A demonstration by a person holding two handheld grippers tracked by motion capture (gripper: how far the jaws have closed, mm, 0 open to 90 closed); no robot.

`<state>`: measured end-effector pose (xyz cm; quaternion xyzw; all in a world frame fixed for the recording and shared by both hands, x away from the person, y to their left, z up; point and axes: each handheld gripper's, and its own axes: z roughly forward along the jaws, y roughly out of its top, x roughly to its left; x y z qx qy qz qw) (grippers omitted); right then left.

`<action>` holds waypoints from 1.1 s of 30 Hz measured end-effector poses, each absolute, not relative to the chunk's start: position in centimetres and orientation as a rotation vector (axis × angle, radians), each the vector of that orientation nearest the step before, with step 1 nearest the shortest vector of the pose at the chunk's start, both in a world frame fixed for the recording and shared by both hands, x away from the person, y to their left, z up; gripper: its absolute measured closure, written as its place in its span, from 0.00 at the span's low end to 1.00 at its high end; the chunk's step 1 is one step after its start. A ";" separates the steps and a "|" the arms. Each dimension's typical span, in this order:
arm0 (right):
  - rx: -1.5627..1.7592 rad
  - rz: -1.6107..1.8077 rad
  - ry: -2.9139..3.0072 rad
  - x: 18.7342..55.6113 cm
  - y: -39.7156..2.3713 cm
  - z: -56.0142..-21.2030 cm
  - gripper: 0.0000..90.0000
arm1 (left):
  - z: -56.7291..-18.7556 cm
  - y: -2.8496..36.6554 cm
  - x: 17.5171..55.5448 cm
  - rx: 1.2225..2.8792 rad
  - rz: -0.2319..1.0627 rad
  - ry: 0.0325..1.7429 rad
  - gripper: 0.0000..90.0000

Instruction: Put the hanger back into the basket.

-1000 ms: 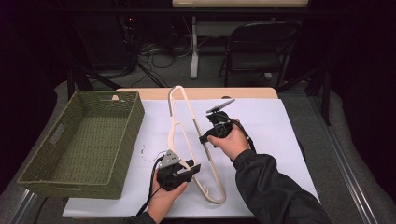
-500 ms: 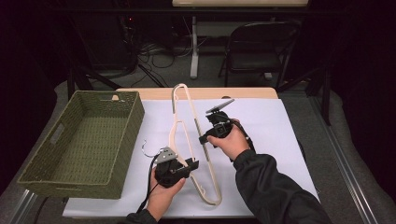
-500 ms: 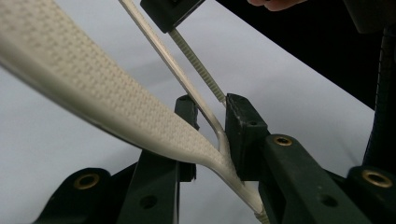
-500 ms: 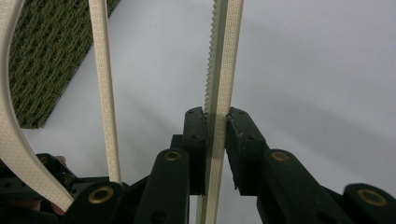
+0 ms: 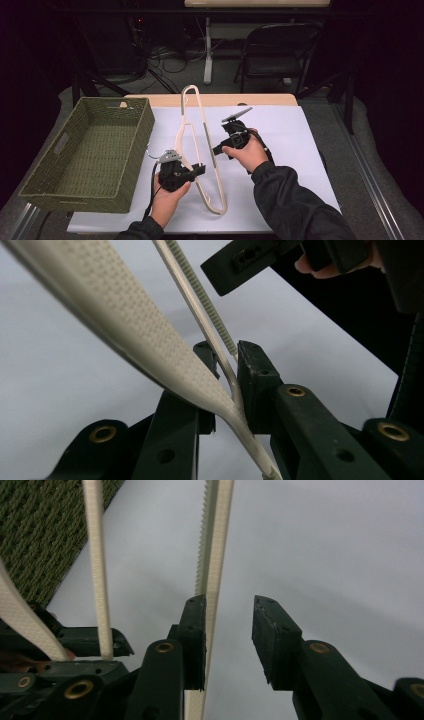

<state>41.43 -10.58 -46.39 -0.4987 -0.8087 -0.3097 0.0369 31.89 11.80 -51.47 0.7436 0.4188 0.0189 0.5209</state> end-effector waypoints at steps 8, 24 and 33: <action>-1.503 -0.968 -2.470 41.5 -10.4 -46.6 0.78 | -51.3 11.8 32.1 1.781 0.037 0.991 0.88; -1.471 -0.976 -2.460 41.1 -9.9 -46.4 0.86 | -50.2 12.2 32.7 1.769 0.076 0.996 0.89; -1.506 -1.088 -2.418 41.5 -10.3 -46.0 0.85 | -50.1 11.3 32.5 1.808 0.051 0.955 0.89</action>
